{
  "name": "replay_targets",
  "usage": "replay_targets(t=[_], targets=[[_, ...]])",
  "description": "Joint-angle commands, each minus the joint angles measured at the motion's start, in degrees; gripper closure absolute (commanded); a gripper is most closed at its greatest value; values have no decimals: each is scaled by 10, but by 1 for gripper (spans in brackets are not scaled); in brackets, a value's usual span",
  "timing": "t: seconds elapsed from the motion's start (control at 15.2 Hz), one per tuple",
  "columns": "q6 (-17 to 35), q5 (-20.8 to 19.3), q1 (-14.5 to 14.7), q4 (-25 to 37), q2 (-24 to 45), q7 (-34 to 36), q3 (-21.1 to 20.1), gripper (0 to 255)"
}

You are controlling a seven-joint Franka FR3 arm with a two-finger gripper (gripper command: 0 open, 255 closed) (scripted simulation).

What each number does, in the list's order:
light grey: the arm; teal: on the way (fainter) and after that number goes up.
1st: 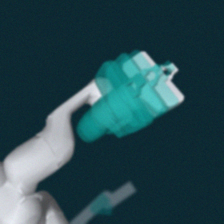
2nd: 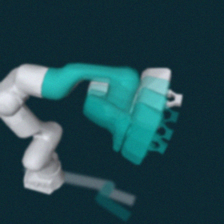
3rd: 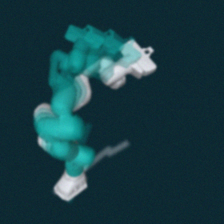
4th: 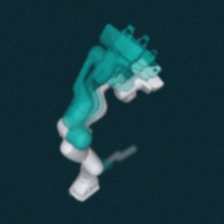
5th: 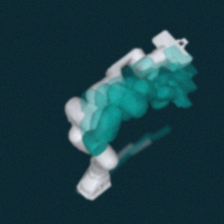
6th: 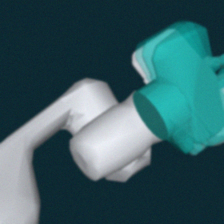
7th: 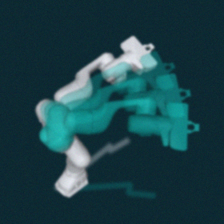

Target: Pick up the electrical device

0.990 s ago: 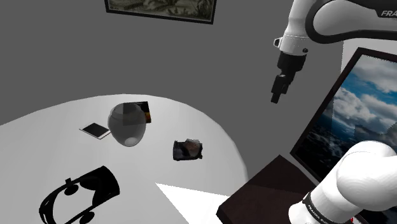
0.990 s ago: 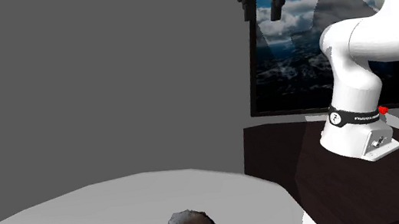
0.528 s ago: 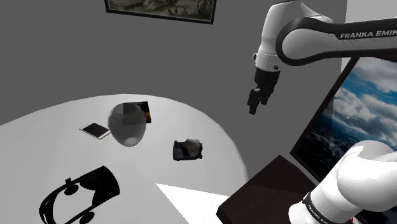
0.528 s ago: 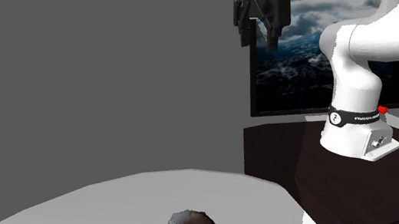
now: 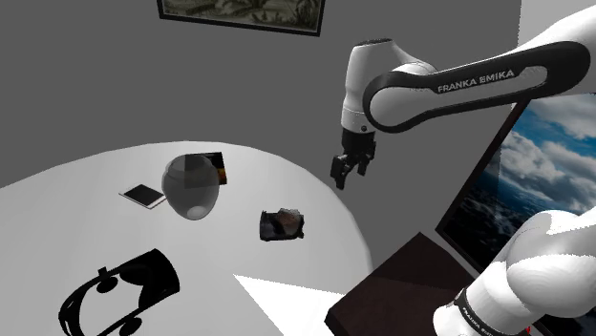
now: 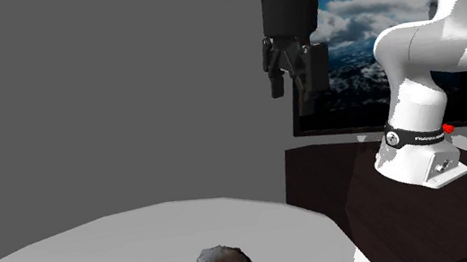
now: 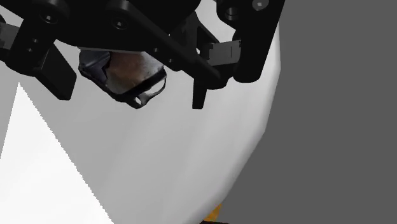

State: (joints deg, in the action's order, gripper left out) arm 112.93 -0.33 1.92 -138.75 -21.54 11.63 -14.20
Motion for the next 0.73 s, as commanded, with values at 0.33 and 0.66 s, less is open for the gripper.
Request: replay_targets(t=[0.33,0.66], targets=[[87,-34,-2,61,156,107,-45,0],[126,-82,8,127,274,188,-58,0]])
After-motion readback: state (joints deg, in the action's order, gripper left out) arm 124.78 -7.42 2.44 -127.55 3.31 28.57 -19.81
